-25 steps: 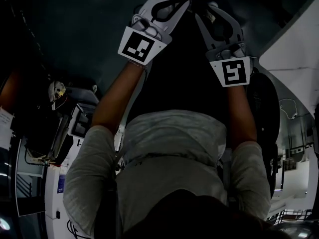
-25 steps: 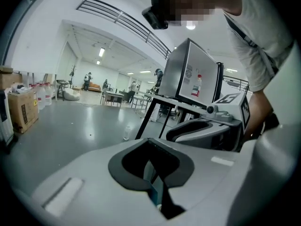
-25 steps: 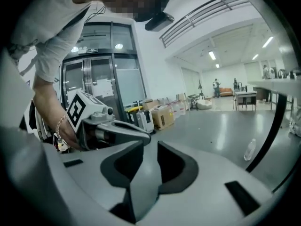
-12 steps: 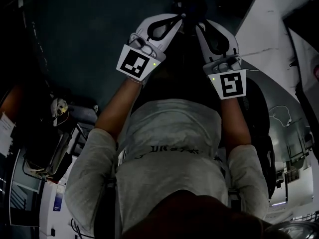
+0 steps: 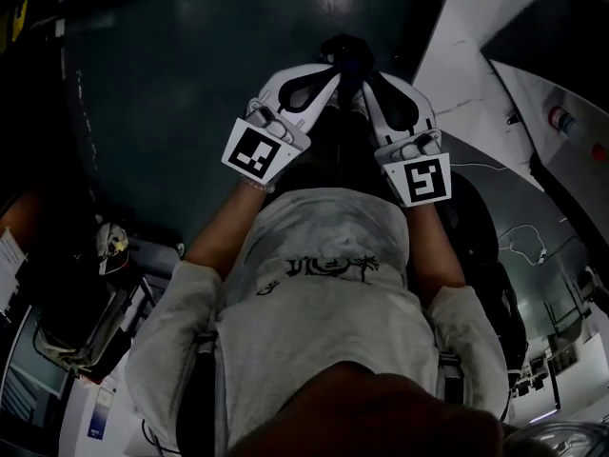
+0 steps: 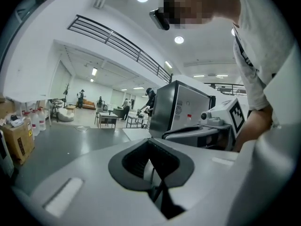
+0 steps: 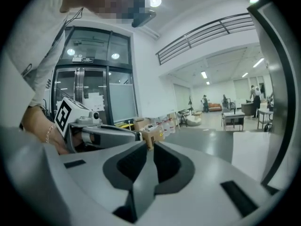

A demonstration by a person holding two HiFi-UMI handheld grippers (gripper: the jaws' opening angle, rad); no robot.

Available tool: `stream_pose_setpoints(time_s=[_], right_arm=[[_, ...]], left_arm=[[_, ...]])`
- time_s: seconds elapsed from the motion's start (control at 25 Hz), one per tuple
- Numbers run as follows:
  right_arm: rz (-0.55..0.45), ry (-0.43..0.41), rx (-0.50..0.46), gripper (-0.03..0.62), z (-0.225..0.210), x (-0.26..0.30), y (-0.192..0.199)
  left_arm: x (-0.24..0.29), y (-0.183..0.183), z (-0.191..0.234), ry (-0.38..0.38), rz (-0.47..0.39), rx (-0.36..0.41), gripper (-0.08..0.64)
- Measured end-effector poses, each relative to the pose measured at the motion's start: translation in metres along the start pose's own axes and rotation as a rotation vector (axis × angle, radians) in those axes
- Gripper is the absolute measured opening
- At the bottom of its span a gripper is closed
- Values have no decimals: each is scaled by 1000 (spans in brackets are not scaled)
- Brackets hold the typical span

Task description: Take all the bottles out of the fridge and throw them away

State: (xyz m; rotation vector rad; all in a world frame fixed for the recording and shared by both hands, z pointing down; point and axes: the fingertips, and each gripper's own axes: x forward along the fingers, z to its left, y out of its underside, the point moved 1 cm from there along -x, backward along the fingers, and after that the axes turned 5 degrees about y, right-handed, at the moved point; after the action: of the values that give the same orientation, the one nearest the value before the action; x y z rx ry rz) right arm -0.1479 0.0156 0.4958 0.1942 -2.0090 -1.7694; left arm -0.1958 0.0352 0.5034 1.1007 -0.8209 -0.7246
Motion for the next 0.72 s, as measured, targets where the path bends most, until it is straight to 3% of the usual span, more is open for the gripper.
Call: stream_pose_setpoints(time_s=[0.28,0.72], right_arm=[[-32,25,-1,35,0,-20,-50],[-50,93,-2,23,-7,-55,-102]], left_arm=[[-5,-49,-24,43,-10,17,8],[-4,-112,-55,134,-97,73,8]])
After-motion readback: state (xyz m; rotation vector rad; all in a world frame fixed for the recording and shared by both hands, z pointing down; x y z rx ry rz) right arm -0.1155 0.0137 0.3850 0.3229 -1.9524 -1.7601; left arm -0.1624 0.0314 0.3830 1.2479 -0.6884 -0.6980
